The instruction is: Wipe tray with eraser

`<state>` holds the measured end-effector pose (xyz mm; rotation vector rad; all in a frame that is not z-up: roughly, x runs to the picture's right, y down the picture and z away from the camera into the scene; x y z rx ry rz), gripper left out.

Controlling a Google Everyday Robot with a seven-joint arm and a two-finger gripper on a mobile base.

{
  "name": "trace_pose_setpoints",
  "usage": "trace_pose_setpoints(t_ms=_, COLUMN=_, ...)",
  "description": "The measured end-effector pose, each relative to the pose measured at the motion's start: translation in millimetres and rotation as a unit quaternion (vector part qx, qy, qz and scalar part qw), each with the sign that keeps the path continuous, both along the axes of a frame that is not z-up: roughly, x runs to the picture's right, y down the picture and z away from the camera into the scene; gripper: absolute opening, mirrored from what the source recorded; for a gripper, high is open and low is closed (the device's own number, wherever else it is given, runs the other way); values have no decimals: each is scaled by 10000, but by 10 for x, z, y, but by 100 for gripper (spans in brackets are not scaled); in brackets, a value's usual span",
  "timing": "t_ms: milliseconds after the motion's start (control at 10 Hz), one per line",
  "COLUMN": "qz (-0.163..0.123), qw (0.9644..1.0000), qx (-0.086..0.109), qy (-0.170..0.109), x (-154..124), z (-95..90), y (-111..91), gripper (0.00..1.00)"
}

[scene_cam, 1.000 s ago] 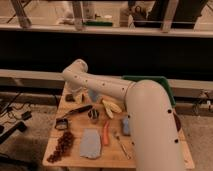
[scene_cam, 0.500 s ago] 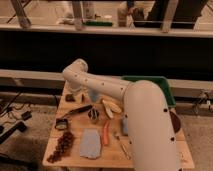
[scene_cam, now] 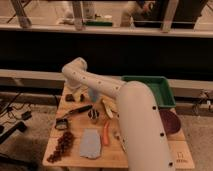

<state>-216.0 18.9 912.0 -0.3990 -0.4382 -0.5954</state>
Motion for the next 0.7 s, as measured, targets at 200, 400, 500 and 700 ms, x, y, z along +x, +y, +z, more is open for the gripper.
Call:
trace_pose_setpoints(t_ms=200, qz=-41, qw=10000, qx=-55, qy=-48, x=-47, z=28, y=31, gripper=80)
trace_pose_setpoints(t_ms=400, qz=-114, qw=9999, qx=-99, qy=-80, x=-90, z=74, y=52, gripper=80)
trace_pose_setpoints(t_ms=500, qz=-143, qw=9998, qx=-129, qy=-82, x=-94, z=102, y=54, gripper=80)
trace_pose_setpoints(t_ms=700, qz=-157, qw=9996, qx=-194, qy=-95, x=-97, z=180, y=52, gripper=80)
